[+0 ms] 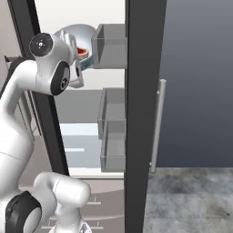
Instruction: Place one of the steaks on the plate and the other in the bowl. Then place the bowl in the fridge.
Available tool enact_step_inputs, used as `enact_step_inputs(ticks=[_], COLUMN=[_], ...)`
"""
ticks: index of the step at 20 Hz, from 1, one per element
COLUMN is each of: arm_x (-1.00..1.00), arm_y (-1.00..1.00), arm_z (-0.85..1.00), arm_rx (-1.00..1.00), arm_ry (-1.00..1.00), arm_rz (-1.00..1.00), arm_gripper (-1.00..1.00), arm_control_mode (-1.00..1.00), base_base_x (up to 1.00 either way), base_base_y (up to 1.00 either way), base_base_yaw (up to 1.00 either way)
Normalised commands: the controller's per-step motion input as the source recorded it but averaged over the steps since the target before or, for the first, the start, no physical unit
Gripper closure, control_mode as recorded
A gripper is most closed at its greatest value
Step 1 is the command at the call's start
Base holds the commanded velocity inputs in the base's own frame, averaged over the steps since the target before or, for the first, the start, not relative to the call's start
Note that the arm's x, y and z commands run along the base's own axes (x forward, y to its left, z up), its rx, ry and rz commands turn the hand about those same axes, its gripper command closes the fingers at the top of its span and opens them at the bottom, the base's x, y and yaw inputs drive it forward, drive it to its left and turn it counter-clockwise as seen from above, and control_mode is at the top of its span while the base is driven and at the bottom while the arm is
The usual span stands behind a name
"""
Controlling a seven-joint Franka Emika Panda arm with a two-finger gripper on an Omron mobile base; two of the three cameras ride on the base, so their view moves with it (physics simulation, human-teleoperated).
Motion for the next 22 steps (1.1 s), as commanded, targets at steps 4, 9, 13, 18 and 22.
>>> enact_step_inputs(ticks=[4,9,13,18,22], arm_x=[0.33,0.36,0.51,0.52,0.5], arm_y=[-0.06,0.0,0.0,0.0,0.01], arm_z=[0.24,0.18,0.04,-0.03,-0.01], arm_rx=[0.0,0.0,0.0,0.0,0.0], arm_ry=[0.12,0.04,0.1,0.1,0.0], arm_rz=[0.01,0.01,0.0,0.0,0.0], arm_gripper=[1.0,1.0,1.0,1.0,1.0], arm_control_mode=[-1.0,-1.0,-1.0,-1.0,-1.0], base_base_x=[0.0,0.0,0.0,0.0,0.0], base_base_y=[0.0,0.0,0.0,0.0,0.0], base_base_yaw=[0.0,0.0,0.0,0.0,0.0])
